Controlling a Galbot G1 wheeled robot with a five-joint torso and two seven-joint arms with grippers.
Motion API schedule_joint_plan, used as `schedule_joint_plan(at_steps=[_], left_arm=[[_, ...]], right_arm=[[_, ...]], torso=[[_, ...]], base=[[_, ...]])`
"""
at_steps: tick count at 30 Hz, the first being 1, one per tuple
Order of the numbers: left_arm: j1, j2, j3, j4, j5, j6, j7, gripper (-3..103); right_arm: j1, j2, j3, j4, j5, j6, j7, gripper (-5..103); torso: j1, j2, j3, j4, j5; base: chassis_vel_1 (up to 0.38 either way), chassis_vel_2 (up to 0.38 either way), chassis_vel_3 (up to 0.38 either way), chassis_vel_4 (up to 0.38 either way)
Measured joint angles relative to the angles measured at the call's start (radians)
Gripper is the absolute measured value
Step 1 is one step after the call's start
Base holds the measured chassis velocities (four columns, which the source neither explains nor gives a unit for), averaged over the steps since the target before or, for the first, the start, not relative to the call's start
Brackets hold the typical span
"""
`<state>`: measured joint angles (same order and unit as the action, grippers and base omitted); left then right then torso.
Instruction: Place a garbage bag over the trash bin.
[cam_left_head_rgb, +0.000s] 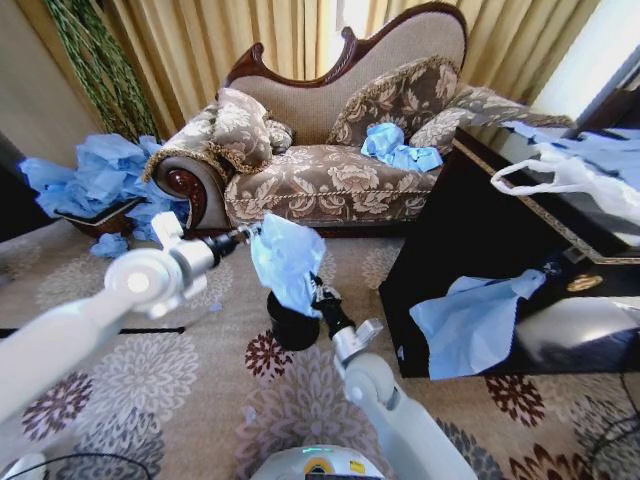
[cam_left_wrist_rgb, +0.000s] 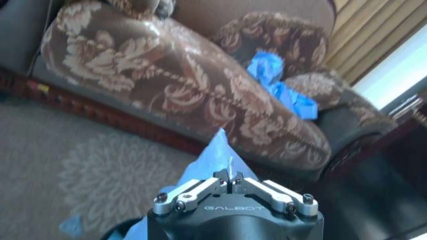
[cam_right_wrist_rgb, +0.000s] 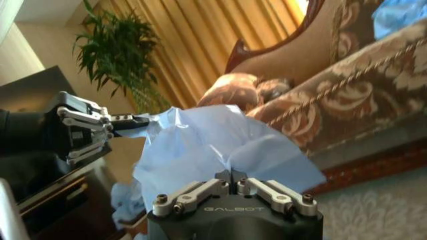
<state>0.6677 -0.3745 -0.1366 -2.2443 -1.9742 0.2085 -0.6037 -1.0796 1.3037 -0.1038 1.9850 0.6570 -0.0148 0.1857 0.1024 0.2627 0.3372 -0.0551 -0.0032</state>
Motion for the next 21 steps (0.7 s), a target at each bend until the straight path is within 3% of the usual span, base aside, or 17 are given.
schedule_joint_plan(at_steps=[8,10,21], left_arm=[[0.072,0.009,0.02,0.054,0.092,0.001,0.022,0],[0.077,-0.016,0.042,0.111,0.13,0.003,0.052,0],[0.022,-0.174,0.13,0.272,0.18,0.022,0.089,0]], right_arm=[[0.032,-0.036,-0.018,-0.01,0.087,-0.04,0.011,0],[0.068,-0.041,-0.024,-0.057,0.09,-0.039,0.011,0],[0.108,-0.056,-0.012,-0.185,0.088,-0.05,0.021,0]], torso=[[0.0,0.0,0.0,-0.0002,-0.0001],[0.0,0.0,0.0,0.0,-0.0002],[0.0,0.0,0.0,0.0001,-0.0001]], base=[[0.0,0.0,0.0,0.0],[0.0,0.0,0.0,0.0],[0.0,0.0,0.0,0.0]])
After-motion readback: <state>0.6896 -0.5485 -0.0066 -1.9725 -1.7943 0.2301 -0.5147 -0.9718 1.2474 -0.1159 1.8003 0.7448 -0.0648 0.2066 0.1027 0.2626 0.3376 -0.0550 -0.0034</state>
